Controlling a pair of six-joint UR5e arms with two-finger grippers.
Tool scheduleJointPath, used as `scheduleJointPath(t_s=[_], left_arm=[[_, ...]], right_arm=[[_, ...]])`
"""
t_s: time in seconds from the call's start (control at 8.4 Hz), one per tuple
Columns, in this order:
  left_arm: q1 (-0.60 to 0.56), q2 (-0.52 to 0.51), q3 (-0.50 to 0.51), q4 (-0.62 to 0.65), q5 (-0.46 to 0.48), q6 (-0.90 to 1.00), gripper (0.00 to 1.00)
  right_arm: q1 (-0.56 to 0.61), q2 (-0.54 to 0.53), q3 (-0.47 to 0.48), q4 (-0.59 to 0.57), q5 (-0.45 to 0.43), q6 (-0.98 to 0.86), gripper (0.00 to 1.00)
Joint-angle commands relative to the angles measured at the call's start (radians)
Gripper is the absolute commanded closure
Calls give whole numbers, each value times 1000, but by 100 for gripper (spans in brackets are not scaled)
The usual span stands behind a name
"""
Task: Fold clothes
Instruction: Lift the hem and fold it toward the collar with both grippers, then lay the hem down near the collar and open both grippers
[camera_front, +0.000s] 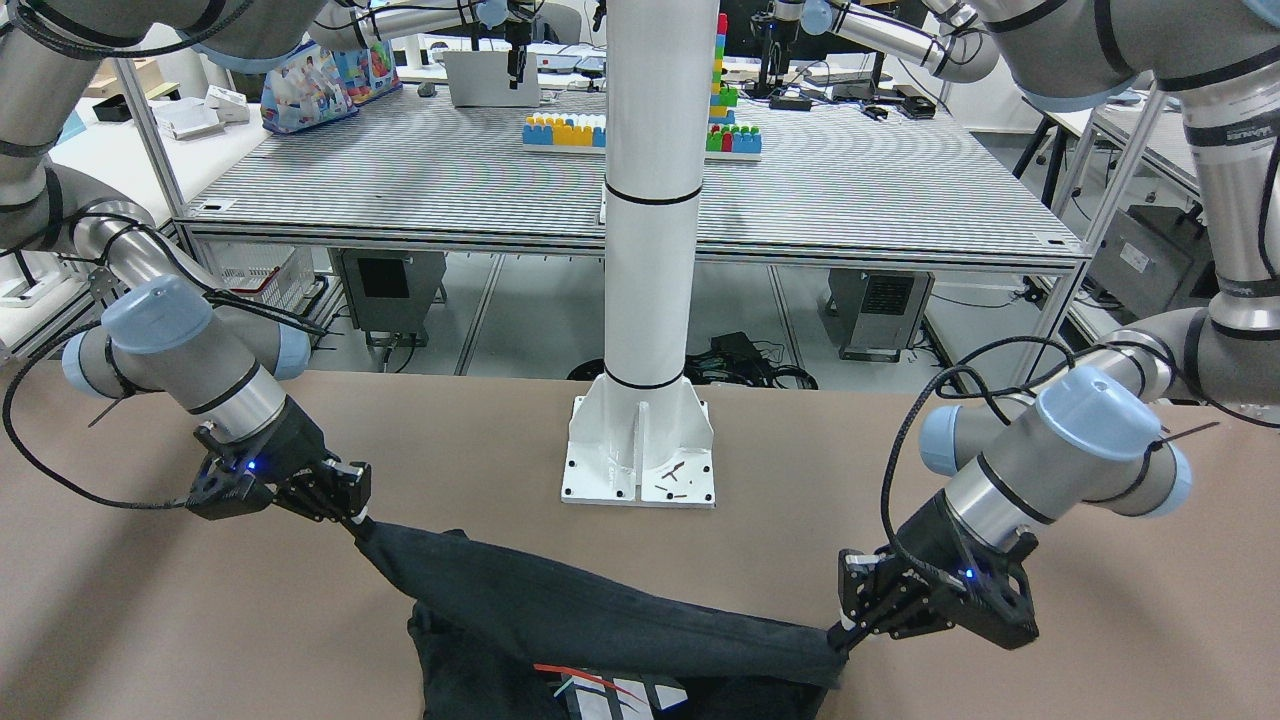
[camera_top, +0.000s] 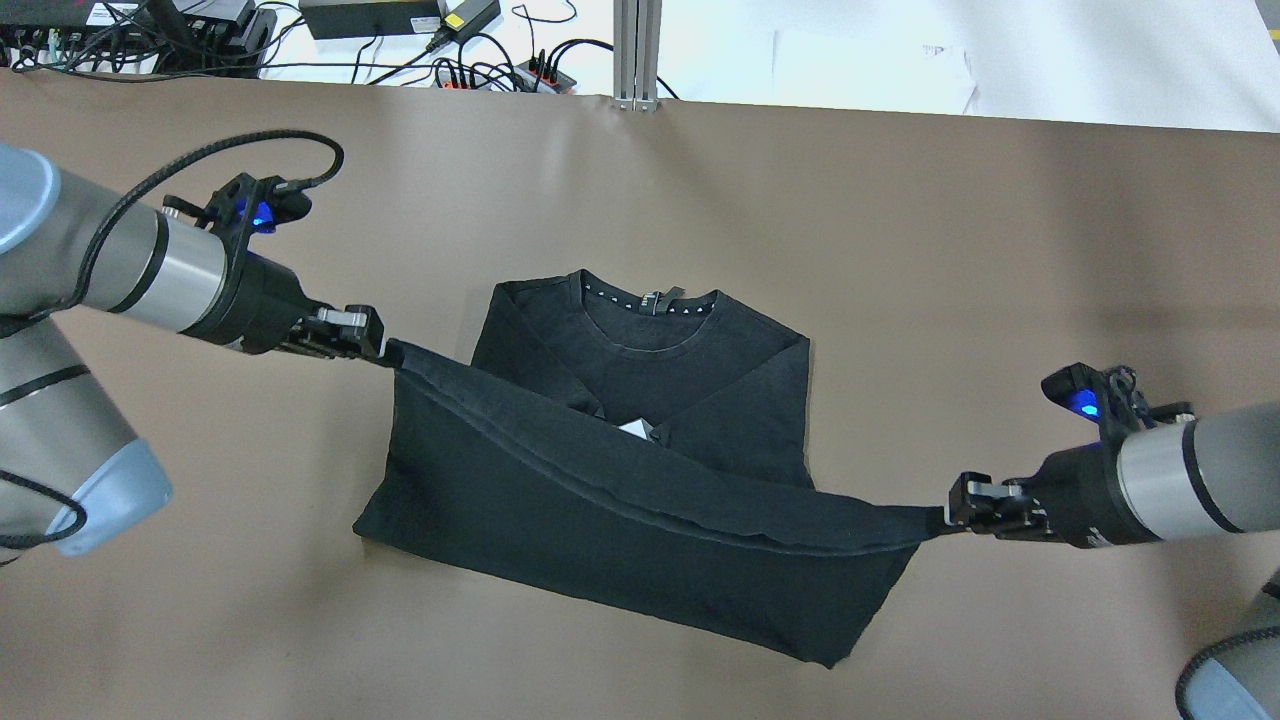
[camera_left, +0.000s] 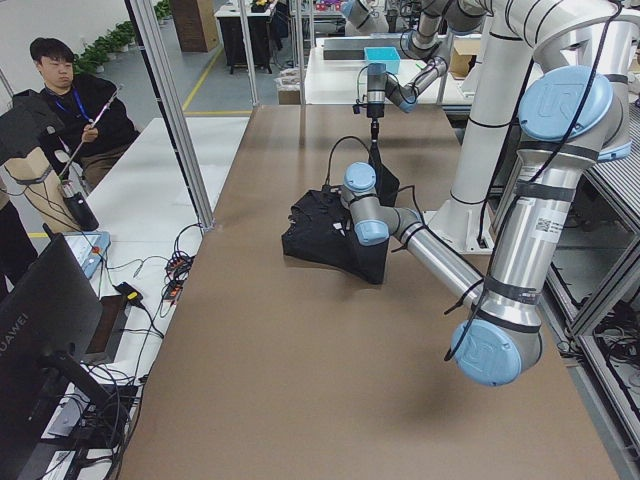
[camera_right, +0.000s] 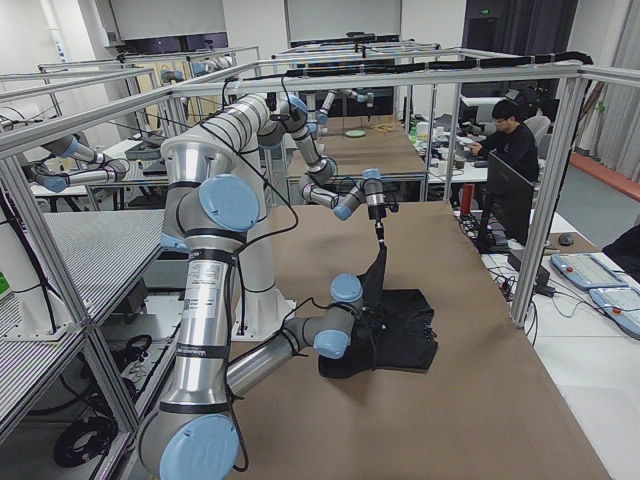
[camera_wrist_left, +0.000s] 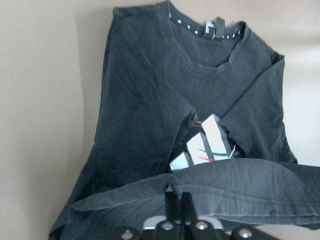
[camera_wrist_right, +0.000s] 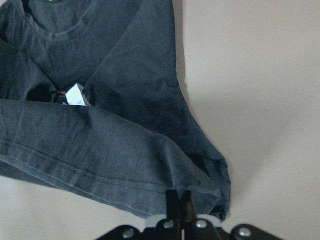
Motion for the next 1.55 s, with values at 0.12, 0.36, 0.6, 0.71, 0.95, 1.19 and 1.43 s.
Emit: scheduleJointPath(t_s=[0.12, 0.36, 0.6, 0.71, 0.95, 1.19, 1.43], left_arm=[[-41, -173, 243, -3, 67, 17, 100], [-34, -233, 393, -10, 134, 73, 100], [-24, -275, 515, -12, 198, 115, 100], [-2, -283, 547, -17, 246, 123, 100], [21, -290, 589, -17, 277, 124, 100], [19, -289, 593, -18, 277, 196, 48], [-37, -278, 573, -41, 239, 313, 0]], right_arm=[[19, 213, -147, -190, -123, -23, 100], [19, 227, -231, -181, -166, -83, 100], [14, 292, -364, -178, -191, -83, 100], [11, 314, -412, -172, -215, -85, 100], [6, 325, -448, -170, -235, -86, 100], [8, 334, -454, -169, -235, -88, 48], [23, 343, -436, -165, -223, -118, 8]])
